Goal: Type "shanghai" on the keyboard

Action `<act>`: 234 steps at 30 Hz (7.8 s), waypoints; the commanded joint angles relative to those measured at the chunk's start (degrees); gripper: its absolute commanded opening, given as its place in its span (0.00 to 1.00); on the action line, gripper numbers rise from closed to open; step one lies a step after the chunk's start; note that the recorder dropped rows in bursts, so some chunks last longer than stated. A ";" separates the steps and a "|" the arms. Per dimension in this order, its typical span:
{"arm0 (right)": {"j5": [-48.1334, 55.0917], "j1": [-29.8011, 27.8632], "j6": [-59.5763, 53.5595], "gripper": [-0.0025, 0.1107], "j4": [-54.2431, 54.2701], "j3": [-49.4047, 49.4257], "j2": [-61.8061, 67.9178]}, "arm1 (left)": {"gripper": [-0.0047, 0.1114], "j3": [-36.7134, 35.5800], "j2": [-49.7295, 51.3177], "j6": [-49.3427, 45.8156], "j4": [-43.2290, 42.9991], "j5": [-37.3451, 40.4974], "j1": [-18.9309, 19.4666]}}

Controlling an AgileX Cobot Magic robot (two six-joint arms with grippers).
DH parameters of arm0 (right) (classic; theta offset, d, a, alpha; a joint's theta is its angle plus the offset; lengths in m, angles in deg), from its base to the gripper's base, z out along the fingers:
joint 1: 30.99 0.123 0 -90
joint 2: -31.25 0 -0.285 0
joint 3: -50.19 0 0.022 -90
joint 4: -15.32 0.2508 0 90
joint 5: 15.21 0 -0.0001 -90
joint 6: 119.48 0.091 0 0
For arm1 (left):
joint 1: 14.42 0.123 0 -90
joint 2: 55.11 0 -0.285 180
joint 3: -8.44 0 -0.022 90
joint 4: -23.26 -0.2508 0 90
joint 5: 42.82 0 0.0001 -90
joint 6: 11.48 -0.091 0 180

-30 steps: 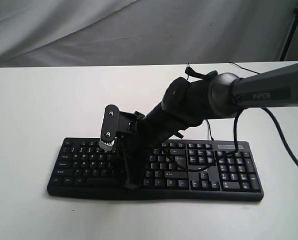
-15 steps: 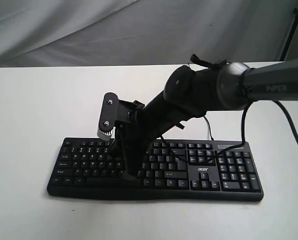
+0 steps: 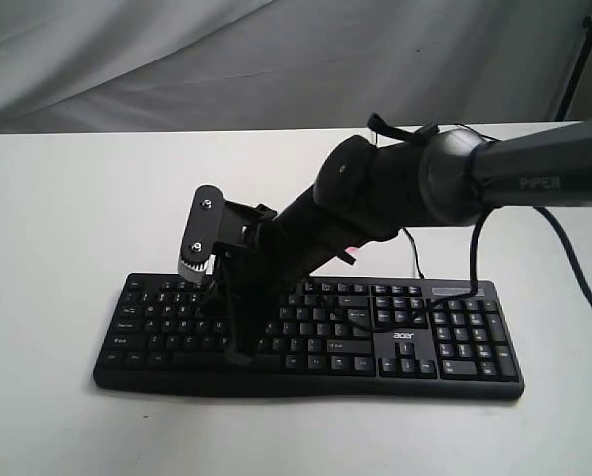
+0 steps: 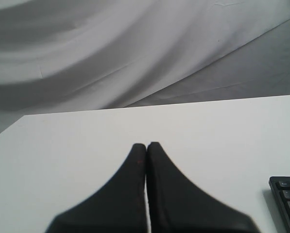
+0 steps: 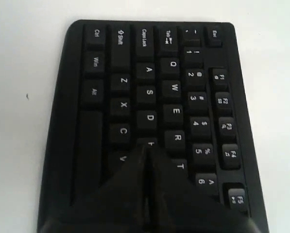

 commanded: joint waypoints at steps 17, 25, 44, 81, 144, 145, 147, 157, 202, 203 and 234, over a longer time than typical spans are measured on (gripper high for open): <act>-2.71 5.33 4.01 0.02 0.93 -7.07 3.66 | 0.05 -0.29 0.18 0.16 0.03 -0.22 -0.22; -0.90 7.27 8.01 0.02 -0.64 -13.84 7.85 | 0.05 -0.29 0.18 0.16 0.03 -0.22 -0.22; -1.79 7.26 13.25 0.02 -6.41 -16.66 11.43 | 0.05 -0.29 0.18 0.16 0.03 -0.22 -0.22; -3.84 7.26 12.20 0.02 -5.98 -16.66 12.83 | 0.05 -0.29 0.18 0.16 0.03 -0.22 -0.22; 8.92 -7.24 -1.98 0.02 -5.02 1.29 -3.84 | 0.05 -0.29 0.18 0.16 0.03 -0.22 -0.22; 8.92 -7.56 -2.50 0.02 -4.25 1.29 -3.84 | 0.05 -0.29 0.18 0.16 0.03 -0.22 -0.22; 9.22 -7.72 -3.35 0.02 -2.89 1.29 -3.55 | 0.05 -0.29 0.18 0.16 0.03 -0.22 -0.22; 7.14 -7.72 -5.66 0.02 -0.80 1.29 -0.21 | 0.05 -0.29 0.18 0.16 0.03 -0.22 -0.22; 4.62 -7.72 -6.97 0.02 -1.25 1.29 1.64 | 0.05 -0.29 0.18 0.16 0.03 -0.22 -0.22; 4.62 -7.72 -6.97 0.02 -1.25 1.29 1.64 | 0.05 -0.29 0.18 0.16 0.03 -0.22 -0.22; 3.16 -7.72 -7.57 0.02 -1.88 1.29 3.50 | 0.05 -0.29 0.18 0.16 0.03 -0.22 -0.22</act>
